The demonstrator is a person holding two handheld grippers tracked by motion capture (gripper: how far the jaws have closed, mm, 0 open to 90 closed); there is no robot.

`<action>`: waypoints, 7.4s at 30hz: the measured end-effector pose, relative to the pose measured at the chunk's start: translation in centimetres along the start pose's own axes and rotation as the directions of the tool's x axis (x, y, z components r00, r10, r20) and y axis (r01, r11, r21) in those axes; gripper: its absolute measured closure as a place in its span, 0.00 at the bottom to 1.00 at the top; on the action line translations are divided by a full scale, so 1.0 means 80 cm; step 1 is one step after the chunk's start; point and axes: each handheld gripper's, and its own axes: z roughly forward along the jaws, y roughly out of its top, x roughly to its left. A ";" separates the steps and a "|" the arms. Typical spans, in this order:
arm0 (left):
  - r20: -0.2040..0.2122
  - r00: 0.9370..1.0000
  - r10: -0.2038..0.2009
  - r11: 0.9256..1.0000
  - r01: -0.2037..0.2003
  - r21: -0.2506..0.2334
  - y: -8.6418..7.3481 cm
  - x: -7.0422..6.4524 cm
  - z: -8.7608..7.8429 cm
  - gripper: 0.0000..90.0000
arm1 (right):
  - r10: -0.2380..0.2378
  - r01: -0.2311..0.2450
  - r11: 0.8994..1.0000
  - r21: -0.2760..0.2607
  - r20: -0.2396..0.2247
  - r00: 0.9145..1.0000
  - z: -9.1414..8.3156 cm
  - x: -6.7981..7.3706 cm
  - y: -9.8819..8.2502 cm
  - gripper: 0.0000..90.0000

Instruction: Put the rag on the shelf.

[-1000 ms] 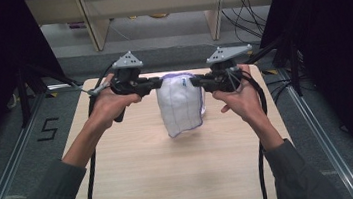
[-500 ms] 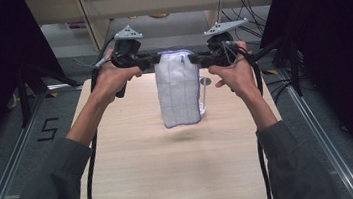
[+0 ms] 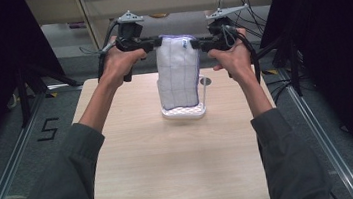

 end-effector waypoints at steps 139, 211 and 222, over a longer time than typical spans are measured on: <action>0.125 0.981 -0.147 0.977 0.124 0.176 -0.215 -0.038 -0.053 0.29 | 0.088 -0.080 0.992 0.101 -0.075 0.993 -0.028 0.019 -0.152 0.40; 0.218 0.973 -0.070 0.974 0.019 0.228 -0.351 -0.125 -0.113 0.19 | 0.066 -0.025 0.983 0.180 -0.225 0.972 -0.024 0.116 -0.285 0.32; 0.199 0.977 -0.079 0.970 0.030 0.239 -0.375 -0.134 -0.125 0.18 | 0.071 -0.025 0.978 0.206 -0.217 0.974 -0.028 0.119 -0.309 0.31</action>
